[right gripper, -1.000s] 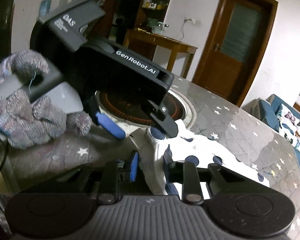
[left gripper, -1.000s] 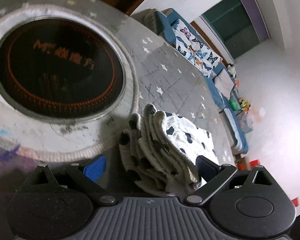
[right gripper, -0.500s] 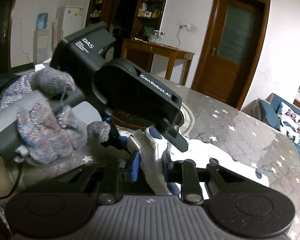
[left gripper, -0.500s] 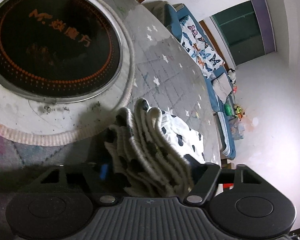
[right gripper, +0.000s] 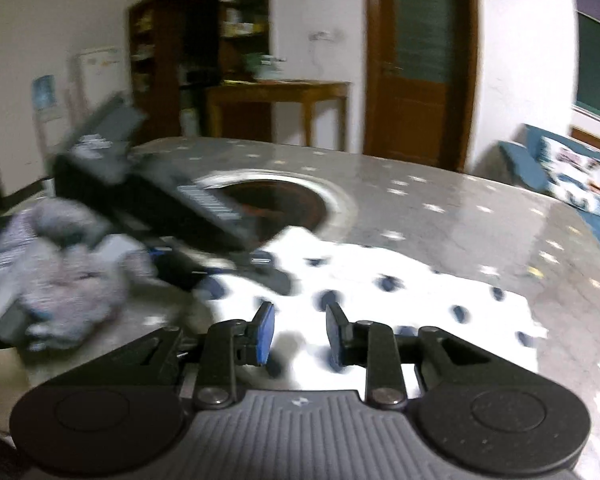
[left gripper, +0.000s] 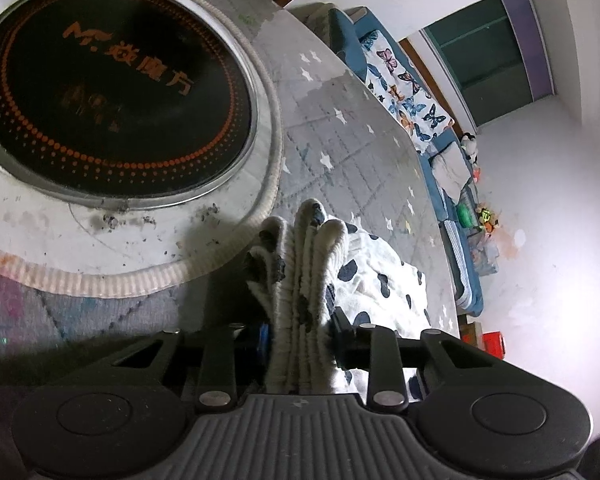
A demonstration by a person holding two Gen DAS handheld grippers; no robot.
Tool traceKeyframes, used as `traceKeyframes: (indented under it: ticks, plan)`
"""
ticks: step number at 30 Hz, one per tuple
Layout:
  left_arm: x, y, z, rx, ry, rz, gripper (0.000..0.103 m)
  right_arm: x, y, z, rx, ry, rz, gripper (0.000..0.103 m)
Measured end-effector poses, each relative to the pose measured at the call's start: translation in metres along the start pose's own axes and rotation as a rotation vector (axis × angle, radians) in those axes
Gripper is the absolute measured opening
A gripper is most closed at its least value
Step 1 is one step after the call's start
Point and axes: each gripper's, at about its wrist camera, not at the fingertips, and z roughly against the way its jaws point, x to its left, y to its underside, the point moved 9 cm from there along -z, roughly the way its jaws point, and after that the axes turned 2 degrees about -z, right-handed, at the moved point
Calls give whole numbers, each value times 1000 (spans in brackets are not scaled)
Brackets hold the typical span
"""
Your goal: Fold clothes
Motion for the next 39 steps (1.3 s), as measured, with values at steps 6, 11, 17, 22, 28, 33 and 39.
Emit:
traceKeyframes:
  ticks: [6, 11, 17, 22, 28, 33, 39]
  plan:
    - [-2, 1, 1, -3, -8, -22, 32, -54, -1, -24, 47, 86, -69, 27]
    - [-3, 0, 1, -4, -16, -37, 32, -89, -2, -46, 85, 130, -121, 27]
    - [-4, -1, 0, -2, -19, -44, 32, -127, 2, -65, 119, 192, -167, 27]
    - [-5, -2, 0, 2, -24, -52, 32, -153, 1, -60, 105, 240, -217, 28]
    - [-5, -4, 0, 4, -25, -60, 32, -169, 18, -34, 106, 262, -275, 33]
    - [-6, -5, -1, 5, -40, -77, 32, -169, 38, -23, 101, 222, -355, 33]
    - [-11, -5, -2, 5, -73, -112, 32, -158, 42, -24, 71, 176, -384, 18]
